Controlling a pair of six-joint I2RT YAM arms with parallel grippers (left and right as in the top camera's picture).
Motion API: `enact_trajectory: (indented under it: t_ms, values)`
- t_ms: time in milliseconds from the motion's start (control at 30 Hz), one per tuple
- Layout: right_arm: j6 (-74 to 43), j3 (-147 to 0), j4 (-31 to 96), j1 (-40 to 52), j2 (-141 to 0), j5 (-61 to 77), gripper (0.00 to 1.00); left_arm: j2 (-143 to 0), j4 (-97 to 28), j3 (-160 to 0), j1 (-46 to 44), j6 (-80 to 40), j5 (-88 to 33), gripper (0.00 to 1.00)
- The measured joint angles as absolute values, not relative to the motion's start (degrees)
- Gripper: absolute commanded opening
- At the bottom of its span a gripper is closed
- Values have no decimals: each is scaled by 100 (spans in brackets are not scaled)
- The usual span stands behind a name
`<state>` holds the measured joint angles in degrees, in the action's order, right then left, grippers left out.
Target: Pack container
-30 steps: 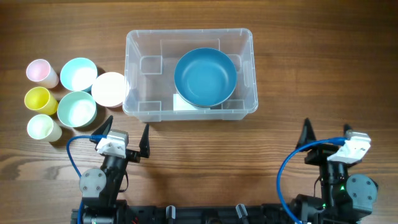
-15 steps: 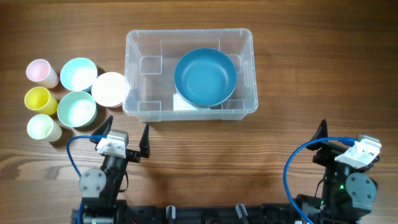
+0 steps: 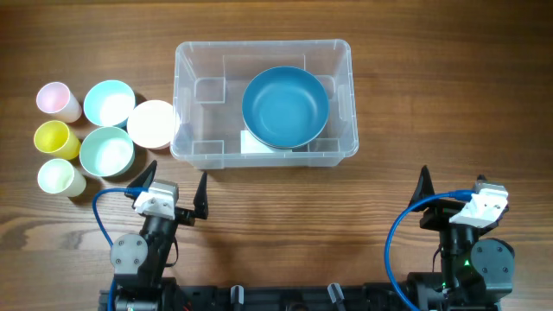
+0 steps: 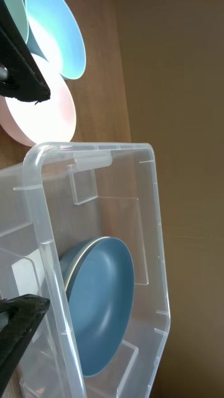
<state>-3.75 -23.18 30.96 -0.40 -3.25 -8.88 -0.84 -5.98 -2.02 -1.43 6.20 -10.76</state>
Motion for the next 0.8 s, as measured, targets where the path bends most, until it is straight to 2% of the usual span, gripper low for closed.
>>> enact_trajectory:
  t_ms: [700,800]
  values:
    - [-373,-2318,3116,-40,-325,-888,100,-84,-438,-196,-143,617,-1157,100]
    - [-373,-2318,3116,-40,-325,-888,100,-84,-419,-250,-143,342,-1041,100]
